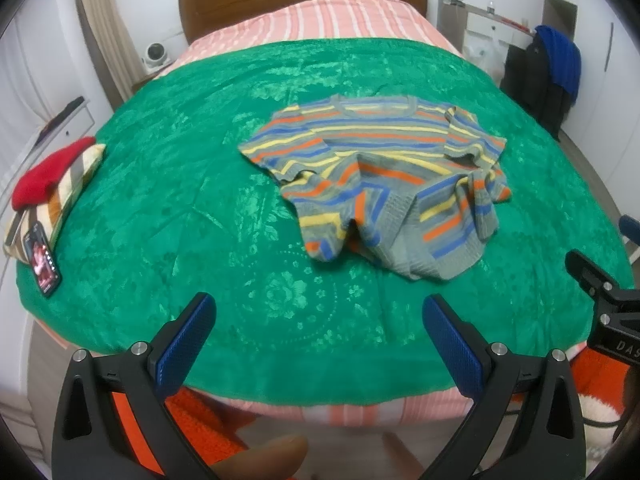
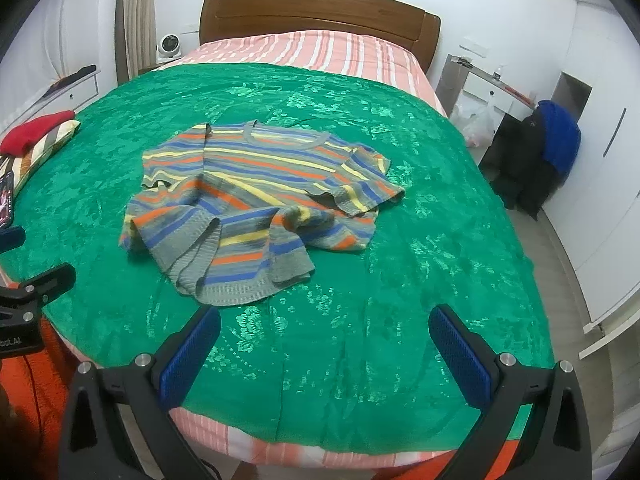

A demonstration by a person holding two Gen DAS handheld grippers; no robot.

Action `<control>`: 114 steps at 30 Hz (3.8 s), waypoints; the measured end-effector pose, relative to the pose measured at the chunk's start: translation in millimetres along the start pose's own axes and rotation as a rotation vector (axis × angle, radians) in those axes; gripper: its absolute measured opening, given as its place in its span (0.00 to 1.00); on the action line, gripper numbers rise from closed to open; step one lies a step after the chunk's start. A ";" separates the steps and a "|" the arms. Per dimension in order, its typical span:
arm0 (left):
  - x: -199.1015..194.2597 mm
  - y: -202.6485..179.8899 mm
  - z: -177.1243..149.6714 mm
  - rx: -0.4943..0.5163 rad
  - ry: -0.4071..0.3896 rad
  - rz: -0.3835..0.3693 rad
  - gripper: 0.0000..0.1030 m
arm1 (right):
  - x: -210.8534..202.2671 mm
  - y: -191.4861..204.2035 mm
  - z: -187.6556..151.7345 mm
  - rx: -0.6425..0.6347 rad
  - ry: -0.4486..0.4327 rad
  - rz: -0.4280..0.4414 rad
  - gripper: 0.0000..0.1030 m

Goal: Fold small clothes
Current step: 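Move both grippers toward the crumpled striped sweater on the bed, then grasp the sweater hem with the left gripper while the right gripper grasps the hem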

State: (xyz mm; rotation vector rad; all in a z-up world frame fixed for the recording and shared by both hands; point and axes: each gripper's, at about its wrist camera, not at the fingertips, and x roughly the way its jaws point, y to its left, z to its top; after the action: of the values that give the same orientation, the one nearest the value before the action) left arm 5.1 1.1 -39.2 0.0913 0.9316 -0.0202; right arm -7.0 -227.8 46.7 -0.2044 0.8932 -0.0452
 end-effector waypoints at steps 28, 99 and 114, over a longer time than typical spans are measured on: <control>7.4 -6.8 -8.5 0.040 0.031 0.011 1.00 | 10.3 -14.3 -5.0 0.018 0.045 -0.097 1.00; 104.8 64.5 -44.1 0.037 0.208 -0.467 0.07 | 138.9 -68.1 -69.8 0.178 0.338 0.635 0.05; 116.0 44.4 -65.3 0.201 0.412 -0.315 0.07 | 127.8 -69.2 -112.2 0.187 0.511 0.494 0.04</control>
State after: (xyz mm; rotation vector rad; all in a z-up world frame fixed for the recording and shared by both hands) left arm 24.6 53.6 -167.9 0.1367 1.3473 -0.3999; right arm -10.9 -329.2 -106.4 0.2172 1.4203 0.2892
